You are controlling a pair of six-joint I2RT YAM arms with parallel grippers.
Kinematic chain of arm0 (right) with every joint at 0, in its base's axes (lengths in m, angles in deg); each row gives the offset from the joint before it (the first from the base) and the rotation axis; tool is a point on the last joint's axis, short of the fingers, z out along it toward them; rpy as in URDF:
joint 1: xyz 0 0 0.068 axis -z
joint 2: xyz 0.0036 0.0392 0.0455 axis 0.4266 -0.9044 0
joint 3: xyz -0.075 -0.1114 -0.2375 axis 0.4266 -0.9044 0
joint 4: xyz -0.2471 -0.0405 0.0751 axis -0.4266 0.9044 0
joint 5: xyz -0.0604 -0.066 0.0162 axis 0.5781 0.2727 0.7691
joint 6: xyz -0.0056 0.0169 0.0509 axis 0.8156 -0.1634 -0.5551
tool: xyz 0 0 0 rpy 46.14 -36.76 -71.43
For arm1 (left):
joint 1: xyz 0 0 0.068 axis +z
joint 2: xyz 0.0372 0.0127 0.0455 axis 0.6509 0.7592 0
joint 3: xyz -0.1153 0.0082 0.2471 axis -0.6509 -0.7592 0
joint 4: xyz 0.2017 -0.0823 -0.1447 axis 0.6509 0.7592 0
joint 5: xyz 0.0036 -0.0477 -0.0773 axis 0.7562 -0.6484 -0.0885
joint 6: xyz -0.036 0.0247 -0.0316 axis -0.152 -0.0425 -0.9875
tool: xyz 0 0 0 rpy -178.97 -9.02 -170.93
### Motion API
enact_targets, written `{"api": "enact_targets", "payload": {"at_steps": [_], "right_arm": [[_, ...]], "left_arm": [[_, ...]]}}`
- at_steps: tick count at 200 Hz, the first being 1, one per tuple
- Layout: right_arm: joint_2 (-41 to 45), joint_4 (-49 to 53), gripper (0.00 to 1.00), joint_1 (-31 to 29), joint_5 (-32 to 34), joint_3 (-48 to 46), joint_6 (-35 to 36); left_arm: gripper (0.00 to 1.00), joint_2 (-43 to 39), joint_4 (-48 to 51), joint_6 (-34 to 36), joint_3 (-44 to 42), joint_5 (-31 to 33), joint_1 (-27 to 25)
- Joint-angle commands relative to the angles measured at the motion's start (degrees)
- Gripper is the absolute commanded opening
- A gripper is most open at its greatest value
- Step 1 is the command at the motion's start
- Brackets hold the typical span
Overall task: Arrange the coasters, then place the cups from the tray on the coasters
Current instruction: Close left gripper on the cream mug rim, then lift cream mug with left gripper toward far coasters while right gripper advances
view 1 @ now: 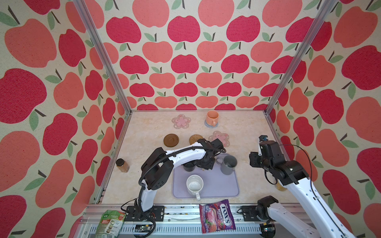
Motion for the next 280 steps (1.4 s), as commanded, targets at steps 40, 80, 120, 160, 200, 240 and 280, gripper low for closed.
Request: {"api": "enact_targets", "payload": {"at_steps": [40,80,120,160,200,240,280], "right_arm": [[0.8,0.0,0.56,0.7,1.1,-1.3,0.1],[0.5,-0.8,0.56,0.7,0.7,-1.3,0.2],[-0.6,-1.3,0.56,0.9,1.3,-0.8,0.7],[-2.6,-2.4,0.57,1.3,1.4,0.4,1.3],[-4.2,-3.2,0.57,1.5,1.6,1.3,1.5],[-4.8,-3.5,0.57,1.6,1.9,1.9,1.7],[-6.0,-3.7,0.57,1.7,2.8,3.1,2.1]], "left_arm": [[0.0,0.6,-0.3,0.5,1.1,2.1,-0.2],[0.0,-1.7,0.8,2.2,3.0,3.4,0.1],[0.0,-2.9,2.6,3.7,5.7,4.2,1.5],[0.0,-5.0,2.5,4.8,6.7,3.4,3.9],[0.0,-6.3,1.8,5.8,7.3,2.1,5.7],[0.0,-8.8,-1.1,6.7,6.8,1.1,8.8],[0.0,-10.3,-2.7,8.9,8.2,1.0,12.7]]}}
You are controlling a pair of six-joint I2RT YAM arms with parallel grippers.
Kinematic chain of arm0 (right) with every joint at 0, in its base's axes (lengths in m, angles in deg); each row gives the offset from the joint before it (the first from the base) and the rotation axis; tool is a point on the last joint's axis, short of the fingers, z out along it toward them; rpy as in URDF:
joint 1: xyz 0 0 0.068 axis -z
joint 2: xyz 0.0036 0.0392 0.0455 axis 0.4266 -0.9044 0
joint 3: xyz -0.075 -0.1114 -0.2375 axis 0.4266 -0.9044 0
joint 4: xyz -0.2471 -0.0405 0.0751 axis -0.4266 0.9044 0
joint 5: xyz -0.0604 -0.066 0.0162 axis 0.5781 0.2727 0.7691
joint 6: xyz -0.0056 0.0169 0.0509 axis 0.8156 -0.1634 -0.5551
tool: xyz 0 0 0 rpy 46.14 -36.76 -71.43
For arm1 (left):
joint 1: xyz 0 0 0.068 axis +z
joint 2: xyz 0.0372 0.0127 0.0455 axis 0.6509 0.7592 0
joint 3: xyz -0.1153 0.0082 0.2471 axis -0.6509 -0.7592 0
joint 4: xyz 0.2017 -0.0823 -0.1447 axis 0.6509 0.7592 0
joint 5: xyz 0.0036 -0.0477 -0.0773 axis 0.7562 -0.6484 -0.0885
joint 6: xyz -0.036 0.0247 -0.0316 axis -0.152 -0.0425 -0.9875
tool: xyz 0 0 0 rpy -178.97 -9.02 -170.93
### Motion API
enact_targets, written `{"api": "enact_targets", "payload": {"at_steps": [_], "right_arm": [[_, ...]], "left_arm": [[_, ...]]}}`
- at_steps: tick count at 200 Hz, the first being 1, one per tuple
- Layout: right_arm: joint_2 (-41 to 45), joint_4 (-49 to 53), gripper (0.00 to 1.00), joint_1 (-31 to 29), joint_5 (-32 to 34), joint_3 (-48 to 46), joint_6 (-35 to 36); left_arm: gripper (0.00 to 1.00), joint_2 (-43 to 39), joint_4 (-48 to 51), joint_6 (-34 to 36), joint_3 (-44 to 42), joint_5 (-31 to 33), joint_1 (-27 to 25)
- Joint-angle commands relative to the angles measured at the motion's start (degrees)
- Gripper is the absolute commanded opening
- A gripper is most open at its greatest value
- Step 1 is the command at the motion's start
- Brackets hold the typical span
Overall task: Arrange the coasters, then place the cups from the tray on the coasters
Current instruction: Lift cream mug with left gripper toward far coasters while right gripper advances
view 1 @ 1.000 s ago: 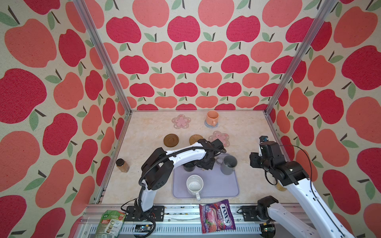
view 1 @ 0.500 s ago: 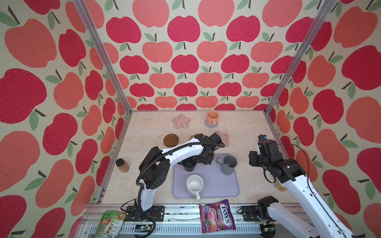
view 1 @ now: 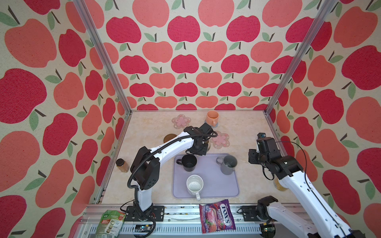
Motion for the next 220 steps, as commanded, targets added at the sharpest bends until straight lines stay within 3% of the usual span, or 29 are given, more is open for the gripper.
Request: {"api": "enact_targets", "payload": {"at_steps": [1,109,220], "right_arm": [[-0.6,-0.8,0.57,0.3,1.6,2.1,1.2],[-8.4,-2.5,0.58,0.7,1.7,8.1,2.7],[-18.4,-4.3,0.57,1.3,0.4,14.9,3.4]], "left_arm": [[0.0,-3.3,-3.5,2.6,3.7,0.9,2.3],[0.0,0.9,-6.8,11.3,9.3,4.3,14.0],[0.0,11.6,-13.6,12.7,17.7,4.3,23.8]]}}
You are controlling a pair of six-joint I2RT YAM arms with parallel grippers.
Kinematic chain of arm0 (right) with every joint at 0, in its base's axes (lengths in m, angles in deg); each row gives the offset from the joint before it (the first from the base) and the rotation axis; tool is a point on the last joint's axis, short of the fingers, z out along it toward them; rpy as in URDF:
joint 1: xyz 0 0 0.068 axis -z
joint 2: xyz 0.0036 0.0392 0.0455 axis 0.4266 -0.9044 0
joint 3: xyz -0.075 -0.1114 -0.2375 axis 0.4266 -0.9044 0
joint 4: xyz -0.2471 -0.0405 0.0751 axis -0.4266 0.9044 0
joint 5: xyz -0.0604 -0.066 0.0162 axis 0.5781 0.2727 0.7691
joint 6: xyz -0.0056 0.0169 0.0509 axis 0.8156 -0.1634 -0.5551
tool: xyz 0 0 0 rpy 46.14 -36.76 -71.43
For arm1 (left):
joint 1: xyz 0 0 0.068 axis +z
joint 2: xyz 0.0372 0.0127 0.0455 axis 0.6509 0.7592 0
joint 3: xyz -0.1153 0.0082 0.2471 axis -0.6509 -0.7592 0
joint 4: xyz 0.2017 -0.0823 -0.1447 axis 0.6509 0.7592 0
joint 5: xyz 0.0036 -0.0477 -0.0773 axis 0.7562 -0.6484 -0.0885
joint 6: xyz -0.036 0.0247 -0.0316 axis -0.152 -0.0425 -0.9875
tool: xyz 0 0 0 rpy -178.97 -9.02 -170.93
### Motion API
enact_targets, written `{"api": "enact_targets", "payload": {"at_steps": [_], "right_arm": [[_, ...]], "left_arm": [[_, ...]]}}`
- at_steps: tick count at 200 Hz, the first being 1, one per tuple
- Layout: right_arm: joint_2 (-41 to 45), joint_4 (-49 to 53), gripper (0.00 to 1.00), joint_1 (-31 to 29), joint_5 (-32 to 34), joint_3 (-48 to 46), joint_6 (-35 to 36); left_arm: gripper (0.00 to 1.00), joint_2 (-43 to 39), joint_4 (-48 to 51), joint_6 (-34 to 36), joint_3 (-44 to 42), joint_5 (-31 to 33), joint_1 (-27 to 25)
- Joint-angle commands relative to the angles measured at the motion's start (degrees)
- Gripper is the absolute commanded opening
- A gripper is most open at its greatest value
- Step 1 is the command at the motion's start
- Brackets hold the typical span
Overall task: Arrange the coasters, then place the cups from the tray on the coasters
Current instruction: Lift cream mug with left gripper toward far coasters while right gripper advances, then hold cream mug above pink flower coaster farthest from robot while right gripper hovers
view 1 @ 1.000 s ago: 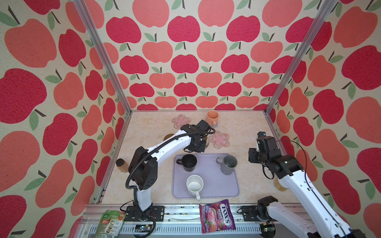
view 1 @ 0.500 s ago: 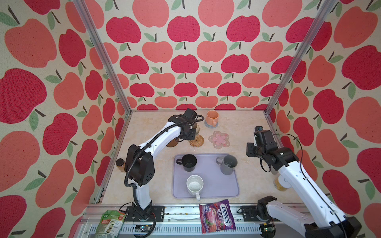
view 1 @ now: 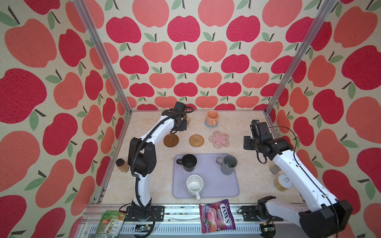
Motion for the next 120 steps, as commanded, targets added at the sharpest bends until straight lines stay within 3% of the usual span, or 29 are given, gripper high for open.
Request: {"api": "enact_targets", "payload": {"at_steps": [1,120], "right_arm": [[-1.9,-0.9,0.58,0.5,-0.4,2.6,1.2],[-11.4,-3.3,0.57,2.3,-2.7,8.8,3.8]], "left_arm": [[0.0,2.2,-5.1,1.6,5.7,1.5,1.2],[0.0,21.7,-1.8,-0.2,29.5,4.3,3.5]]}}
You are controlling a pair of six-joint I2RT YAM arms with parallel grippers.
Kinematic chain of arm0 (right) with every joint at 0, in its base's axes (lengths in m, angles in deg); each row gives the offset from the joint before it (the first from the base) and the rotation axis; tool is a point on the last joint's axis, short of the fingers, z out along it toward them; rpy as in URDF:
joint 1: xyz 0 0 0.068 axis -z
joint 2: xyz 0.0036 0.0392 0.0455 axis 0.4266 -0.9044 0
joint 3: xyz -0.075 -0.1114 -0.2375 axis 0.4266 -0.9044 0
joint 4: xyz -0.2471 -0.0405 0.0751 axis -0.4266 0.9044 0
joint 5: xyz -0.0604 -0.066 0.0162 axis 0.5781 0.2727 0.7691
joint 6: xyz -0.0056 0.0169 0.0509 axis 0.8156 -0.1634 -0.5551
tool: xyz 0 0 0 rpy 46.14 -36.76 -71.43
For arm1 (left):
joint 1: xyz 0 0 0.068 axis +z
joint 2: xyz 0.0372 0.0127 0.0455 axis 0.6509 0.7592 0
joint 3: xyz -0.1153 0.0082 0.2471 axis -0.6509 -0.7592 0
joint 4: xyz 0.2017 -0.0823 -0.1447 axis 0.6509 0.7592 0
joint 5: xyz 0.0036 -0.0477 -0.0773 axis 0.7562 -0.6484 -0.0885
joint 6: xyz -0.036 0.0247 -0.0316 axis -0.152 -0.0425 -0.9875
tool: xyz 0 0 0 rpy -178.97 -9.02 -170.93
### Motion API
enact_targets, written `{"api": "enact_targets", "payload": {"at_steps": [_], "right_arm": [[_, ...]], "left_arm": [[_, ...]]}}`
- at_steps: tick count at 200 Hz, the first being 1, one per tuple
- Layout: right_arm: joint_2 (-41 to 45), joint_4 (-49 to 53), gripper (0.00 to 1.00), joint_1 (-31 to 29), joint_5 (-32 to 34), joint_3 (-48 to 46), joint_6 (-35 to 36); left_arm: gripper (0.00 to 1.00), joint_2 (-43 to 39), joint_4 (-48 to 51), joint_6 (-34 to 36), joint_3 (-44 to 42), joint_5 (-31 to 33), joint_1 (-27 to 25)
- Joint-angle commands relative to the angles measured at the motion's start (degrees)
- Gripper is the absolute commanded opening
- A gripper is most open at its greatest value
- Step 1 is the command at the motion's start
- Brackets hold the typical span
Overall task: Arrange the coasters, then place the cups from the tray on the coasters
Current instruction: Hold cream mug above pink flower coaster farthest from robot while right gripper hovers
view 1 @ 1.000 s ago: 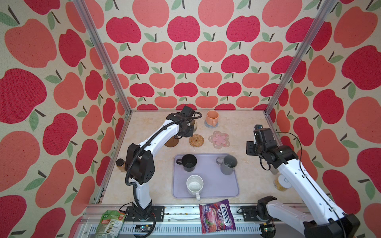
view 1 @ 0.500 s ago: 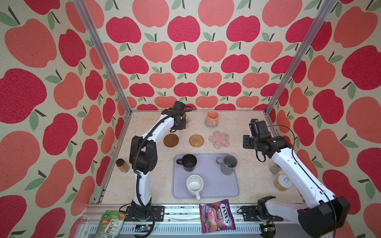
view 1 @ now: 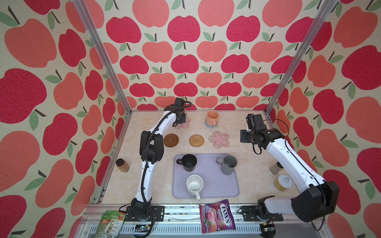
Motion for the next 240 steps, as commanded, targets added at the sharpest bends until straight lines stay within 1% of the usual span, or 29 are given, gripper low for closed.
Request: {"api": "enact_targets", "payload": {"at_steps": [1,26,95,169,240], "right_arm": [[-1.5,-0.7,0.57,0.6,-1.3,2.2,1.4],[-3.2,-0.9,0.57,0.8,-2.0,3.0,1.6],[-6.3,-1.3,0.57,0.8,-3.5,4.5,1.4],[-7.1,-1.3,0.56,0.9,-3.8,4.4,1.5],[-7.4,-1.5,0.56,0.8,-4.5,4.4,1.2]], "left_arm": [[0.0,1.1,-1.0,-0.7,6.3,1.8,0.1],[0.0,2.9,-0.2,-1.0,8.1,1.8,0.4],[0.0,3.8,0.2,-2.5,7.1,1.5,1.0],[0.0,5.1,0.2,-4.0,6.8,-0.4,1.7],[0.0,5.9,-0.1,-4.0,6.6,-0.9,1.1]]}}
